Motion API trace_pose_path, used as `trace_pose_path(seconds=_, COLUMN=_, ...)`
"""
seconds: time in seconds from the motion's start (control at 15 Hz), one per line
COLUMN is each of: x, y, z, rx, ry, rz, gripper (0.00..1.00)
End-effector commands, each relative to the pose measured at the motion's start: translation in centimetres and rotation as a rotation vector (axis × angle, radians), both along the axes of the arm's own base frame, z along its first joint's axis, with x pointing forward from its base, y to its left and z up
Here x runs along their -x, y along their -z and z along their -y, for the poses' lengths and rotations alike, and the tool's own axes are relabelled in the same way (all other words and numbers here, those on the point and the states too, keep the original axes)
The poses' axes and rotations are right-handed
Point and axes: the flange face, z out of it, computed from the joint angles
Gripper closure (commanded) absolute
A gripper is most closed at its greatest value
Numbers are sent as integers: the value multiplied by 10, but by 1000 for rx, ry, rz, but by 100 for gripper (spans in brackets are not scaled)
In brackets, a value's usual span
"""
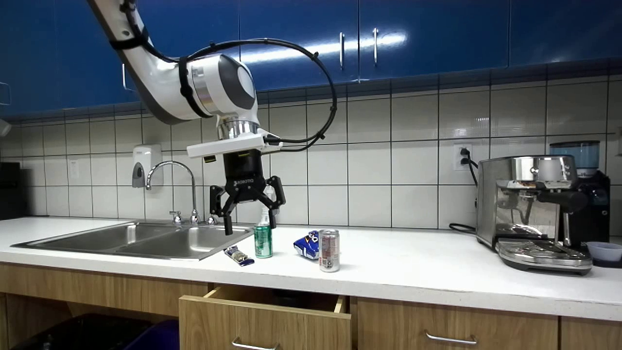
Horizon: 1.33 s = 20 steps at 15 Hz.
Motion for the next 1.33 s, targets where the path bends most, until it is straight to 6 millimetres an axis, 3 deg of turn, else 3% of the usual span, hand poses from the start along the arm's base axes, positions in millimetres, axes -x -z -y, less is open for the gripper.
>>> trace_pose_path(seconds=0.0, x=-5, y=10, z=-2, rx=-10, ry=19, rz=12, gripper=0)
trace_pose_path(seconds=1.27, x=-62, y=118, z=-11, rx=-111, ry=263, rz=143, gripper=0)
